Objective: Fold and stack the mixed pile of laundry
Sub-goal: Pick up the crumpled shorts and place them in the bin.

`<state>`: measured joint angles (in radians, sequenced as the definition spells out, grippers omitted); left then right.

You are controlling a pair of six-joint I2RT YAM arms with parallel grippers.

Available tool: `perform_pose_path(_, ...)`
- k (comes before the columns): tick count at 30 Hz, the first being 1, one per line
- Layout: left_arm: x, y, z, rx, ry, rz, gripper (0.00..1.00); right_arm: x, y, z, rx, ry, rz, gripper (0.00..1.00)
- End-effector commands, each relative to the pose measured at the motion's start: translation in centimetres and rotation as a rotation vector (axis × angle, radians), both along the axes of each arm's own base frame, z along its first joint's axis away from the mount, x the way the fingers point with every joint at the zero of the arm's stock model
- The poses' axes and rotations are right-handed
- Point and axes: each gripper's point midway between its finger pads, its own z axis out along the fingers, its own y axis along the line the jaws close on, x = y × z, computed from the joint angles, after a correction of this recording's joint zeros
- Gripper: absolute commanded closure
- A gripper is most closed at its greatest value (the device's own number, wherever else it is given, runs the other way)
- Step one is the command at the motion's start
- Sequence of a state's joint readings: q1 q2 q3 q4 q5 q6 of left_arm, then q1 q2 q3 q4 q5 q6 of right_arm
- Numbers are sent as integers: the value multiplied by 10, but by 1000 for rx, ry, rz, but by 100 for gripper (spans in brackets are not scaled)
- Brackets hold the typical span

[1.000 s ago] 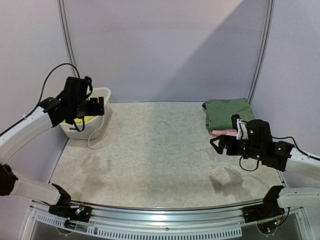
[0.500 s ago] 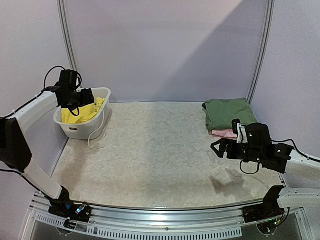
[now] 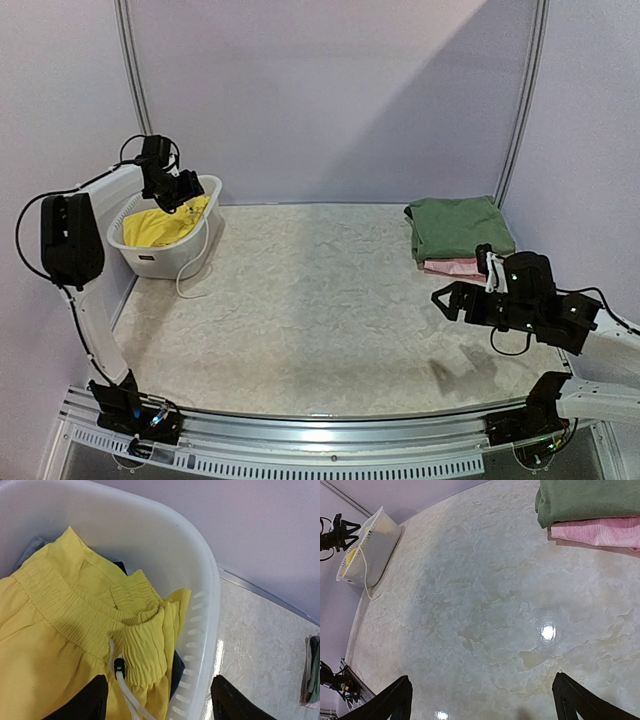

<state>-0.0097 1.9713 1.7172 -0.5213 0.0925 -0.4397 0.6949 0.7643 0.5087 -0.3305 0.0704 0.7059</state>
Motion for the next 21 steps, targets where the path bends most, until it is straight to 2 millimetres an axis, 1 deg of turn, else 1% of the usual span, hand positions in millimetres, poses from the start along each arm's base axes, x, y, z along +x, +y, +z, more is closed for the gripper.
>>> perform_pose_path(1, 8, 2, -14, -17, 53, -2, 30, -9, -7, -11, -18, 37, -12, 1)
perform_pose_path(4, 14, 1, -26, -21, 79, -3, 35, -10, -8, -10, -20, 38, -15, 1)
perform_pose_path(7, 15, 2, -38, -26, 102, 11, 44, -10, -9, -10, -22, 41, -18, 1)
perform_pose_path(9, 15, 2, -41, -30, 106, 16, 56, -12, -10, -12, -24, 48, -18, 1)
perform_pose_path(10, 16, 2, -42, -29, 106, 14, 61, -12, -11, -12, -21, 48, -19, 1)
perform_pose_path(12, 17, 3, -48, -23, 114, 19, 67, -14, -12, -14, -23, 51, -22, 1)
perform_pose_path(14, 19, 11, -51, -40, 113, 28, 77, -14, -13, -13, -18, 49, -24, 1)
perform_pose_path(15, 20, 11, -51, -44, 109, 26, 83, -15, -13, -11, -15, 47, -23, 1)
perform_pose_path(16, 21, 11, -50, -47, 102, 21, 93, -15, -13, -10, -14, 46, -24, 1)
perform_pose_path(17, 23, 10, -47, -47, 90, 18, 100, -15, -13, -10, -15, 47, -24, 1)
perform_pose_path(18, 23, 11, -44, -44, 79, 20, 100, -15, -14, -9, -16, 46, -25, 1)
perform_pose_path(21, 19, 12, -22, -37, 23, 25, 100, -15, -14, -8, -14, 43, -27, 1)
